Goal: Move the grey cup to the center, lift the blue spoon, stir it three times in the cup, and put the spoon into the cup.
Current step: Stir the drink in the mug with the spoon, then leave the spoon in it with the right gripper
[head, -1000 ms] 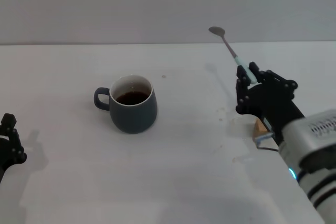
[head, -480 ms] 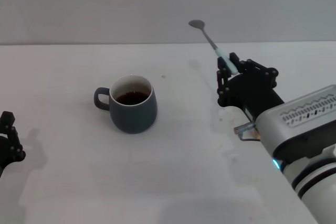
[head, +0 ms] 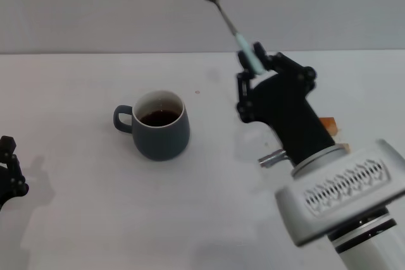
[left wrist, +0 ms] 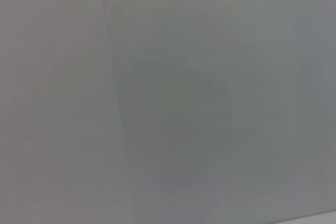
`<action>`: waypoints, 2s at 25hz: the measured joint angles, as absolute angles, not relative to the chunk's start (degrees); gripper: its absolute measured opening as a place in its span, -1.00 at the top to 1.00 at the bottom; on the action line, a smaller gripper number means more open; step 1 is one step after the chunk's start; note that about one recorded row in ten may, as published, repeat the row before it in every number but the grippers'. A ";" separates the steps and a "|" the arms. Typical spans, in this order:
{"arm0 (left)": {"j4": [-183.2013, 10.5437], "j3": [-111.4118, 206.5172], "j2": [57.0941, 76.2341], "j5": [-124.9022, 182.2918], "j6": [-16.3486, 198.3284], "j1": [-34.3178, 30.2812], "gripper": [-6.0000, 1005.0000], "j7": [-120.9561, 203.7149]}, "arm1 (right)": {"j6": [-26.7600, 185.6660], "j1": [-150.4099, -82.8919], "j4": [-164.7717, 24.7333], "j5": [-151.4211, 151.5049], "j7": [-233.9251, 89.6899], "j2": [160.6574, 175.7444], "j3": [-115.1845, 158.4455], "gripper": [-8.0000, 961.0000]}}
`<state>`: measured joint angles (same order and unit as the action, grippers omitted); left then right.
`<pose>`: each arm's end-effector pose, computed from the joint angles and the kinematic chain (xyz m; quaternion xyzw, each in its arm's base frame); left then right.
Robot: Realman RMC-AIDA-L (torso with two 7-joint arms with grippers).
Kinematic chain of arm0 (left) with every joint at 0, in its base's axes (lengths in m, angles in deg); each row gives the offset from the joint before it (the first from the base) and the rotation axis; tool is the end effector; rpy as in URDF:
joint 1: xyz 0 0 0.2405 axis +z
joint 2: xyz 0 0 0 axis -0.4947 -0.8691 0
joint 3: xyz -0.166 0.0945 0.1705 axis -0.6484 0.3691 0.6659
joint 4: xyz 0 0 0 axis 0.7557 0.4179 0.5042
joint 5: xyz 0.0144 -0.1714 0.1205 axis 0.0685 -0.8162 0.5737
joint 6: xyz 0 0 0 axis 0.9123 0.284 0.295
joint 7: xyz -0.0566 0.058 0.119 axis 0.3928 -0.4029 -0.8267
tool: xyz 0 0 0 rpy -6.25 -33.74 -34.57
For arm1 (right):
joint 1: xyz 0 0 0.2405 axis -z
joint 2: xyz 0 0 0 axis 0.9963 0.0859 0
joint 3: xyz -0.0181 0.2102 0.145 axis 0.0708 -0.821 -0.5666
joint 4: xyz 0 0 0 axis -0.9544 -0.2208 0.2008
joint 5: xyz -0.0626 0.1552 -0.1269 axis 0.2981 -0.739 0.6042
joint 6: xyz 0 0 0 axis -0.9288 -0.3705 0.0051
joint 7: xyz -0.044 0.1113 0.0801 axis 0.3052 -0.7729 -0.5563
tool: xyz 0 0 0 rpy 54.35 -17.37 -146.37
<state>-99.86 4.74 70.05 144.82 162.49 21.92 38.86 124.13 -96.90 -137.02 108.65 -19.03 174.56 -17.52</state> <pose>-0.3692 0.2220 -0.0152 -0.6986 -0.1880 -0.2422 0.6464 0.1408 0.2708 -0.0945 -0.7662 0.0299 0.3021 0.5664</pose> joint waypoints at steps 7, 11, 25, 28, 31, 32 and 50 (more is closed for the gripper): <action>-99.29 4.56 70.05 144.74 162.68 22.07 0.99 39.07 | 127.85 -102.05 -134.99 121.45 -38.53 173.73 -20.91 0.65; -99.18 4.52 70.05 144.62 162.78 22.20 0.99 39.08 | 117.68 -101.27 -141.74 125.44 -36.53 173.48 -25.54 0.65; -99.08 4.49 70.05 144.73 163.48 22.45 0.99 39.08 | 45.88 -103.70 -172.46 129.34 -43.67 174.57 -52.18 0.65; -99.08 4.40 70.05 144.82 163.70 22.43 0.99 39.10 | 31.94 -107.20 -176.21 129.48 -49.72 174.33 -58.50 0.65; -99.08 4.40 70.04 144.88 163.80 22.28 0.99 39.12 | 19.15 -111.00 -179.17 131.44 -53.37 174.32 -63.31 0.65; -99.08 4.40 70.05 144.88 163.88 22.24 0.99 39.12 | 17.07 -111.75 -179.81 132.40 -54.20 174.34 -63.92 0.65; -98.60 4.37 69.96 144.62 164.94 22.54 0.99 39.16 | -9.06 -118.01 -186.00 138.24 -64.60 174.49 -66.47 0.65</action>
